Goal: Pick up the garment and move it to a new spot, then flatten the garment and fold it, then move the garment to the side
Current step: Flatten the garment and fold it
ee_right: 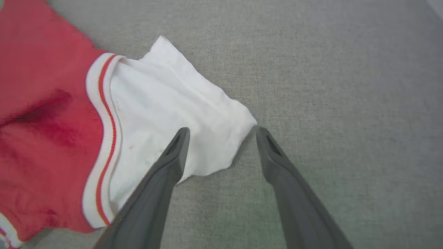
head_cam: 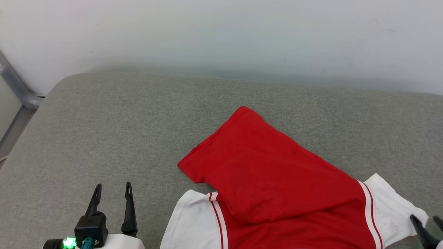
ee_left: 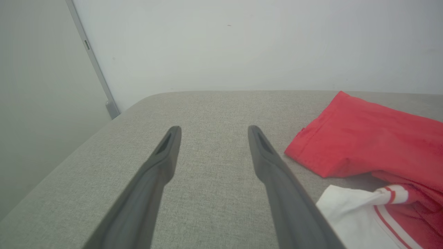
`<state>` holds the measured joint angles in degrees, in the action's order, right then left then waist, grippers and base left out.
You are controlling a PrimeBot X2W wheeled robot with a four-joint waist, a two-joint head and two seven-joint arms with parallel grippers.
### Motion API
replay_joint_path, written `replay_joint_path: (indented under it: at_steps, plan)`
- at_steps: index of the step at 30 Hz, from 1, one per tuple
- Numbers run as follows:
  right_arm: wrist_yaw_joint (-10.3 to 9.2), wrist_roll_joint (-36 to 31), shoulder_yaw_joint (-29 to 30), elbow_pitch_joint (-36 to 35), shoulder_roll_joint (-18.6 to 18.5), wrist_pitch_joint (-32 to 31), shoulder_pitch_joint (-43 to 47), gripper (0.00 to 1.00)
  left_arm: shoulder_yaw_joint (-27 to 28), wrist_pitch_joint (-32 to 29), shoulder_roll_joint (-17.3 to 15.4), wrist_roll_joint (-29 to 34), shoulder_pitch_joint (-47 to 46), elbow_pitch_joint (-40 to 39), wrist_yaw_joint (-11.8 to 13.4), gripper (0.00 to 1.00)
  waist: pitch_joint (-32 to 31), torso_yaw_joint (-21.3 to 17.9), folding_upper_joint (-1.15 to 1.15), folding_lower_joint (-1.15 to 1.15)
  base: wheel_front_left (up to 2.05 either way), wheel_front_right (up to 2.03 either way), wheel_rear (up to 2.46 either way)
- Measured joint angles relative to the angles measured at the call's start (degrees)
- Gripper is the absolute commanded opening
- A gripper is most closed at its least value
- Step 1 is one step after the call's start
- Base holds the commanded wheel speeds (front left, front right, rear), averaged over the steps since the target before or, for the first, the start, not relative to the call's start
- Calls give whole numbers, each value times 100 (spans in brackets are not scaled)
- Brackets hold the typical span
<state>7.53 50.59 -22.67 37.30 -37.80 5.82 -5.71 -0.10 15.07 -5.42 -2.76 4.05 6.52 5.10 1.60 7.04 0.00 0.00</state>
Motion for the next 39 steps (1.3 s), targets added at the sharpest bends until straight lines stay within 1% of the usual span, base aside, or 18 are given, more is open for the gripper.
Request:
replay_joint_path:
  at_steps: [2, 5, 8, 13, 16, 19, 22, 24, 26, 28, 32, 36, 39]
  plan:
    - [0, -325, 293, -75, 99, 332, -17, 100, 8, 0, -22, -1, -9, -18, -32, 100, -37, -36, 0, 0, 0, 0, 0]
    - [0, -848, 845, -274, 310, 672, -24, 100, -1, 0, -82, 0, -68, -69, -105, 100, -89, -86, 0, 0, 0, 0, 0]
    - [-1, -1500, 1451, -661, 617, 828, -8, 100, -26, 0, -144, 0, -148, -93, -198, 100, -118, -126, 0, 0, 0, 0, 0]
    - [-1, -2480, 2276, -1708, 1377, 886, 293, 100, -125, 0, -328, -52, -470, -103, -524, 100, -118, -150, 0, 0, 0, 0, 0]
    - [-1, -2911, 2565, -2314, 1829, 779, 580, 100, -208, -88, -498, -88, -721, -73, -759, 100, -110, -140, 0, 0, 0, 0, 0]
    - [-1, -3245, 2742, -2837, 2159, 541, 816, 100, -348, -427, -689, -179, -1056, -100, -987, 100, -95, -122, 0, 0, 0, 0, 0]
    - [0, -3483, 2850, -3234, 2359, 308, 975, 100, -573, -1012, -928, -405, -1345, -227, -1170, 100, -76, -102, 0, 0, 0, 0, 0]
    - [0, -3570, 2896, -3432, 2457, 180, 1053, 100, -793, -1484, -1098, -689, -1556, -294, -1217, 100, -54, -94, 0, 0, 0, 0, 0]
    - [-1, -3627, 2934, -3577, 2533, 80, 1103, 100, -1069, -2070, -1294, -1058, -1768, -386, -1240, 100, -31, -89, 0, 0, 0, 0, 0]
    - [0, -3676, 2955, -3698, 2579, 5, 1144, 100, -1472, -2693, -1534, -1571, -1958, -521, -1244, 100, 2, -90, 0, 0, 0, 0, 0]
    - [0, -3749, 2948, -3841, 2651, -91, 1152, 100, -2153, -3929, -2100, -2408, -2297, -691, -1249, 100, 82, -121, 0, 0, 0, 0, 0]
    - [0, -3806, 2916, -3908, 2691, -141, 1128, 100, -2693, -4823, -2475, -3044, -2550, -790, -1249, 100, 168, -201, 0, 1, 0, 0, 0]
    - [0, -3820, 2903, -3927, 2693, -168, 1088, 100, -3095, -5316, -2685, -3355, -2673, -759, -1249, 100, 247, -273, 0, 0, 0, 0, 0]
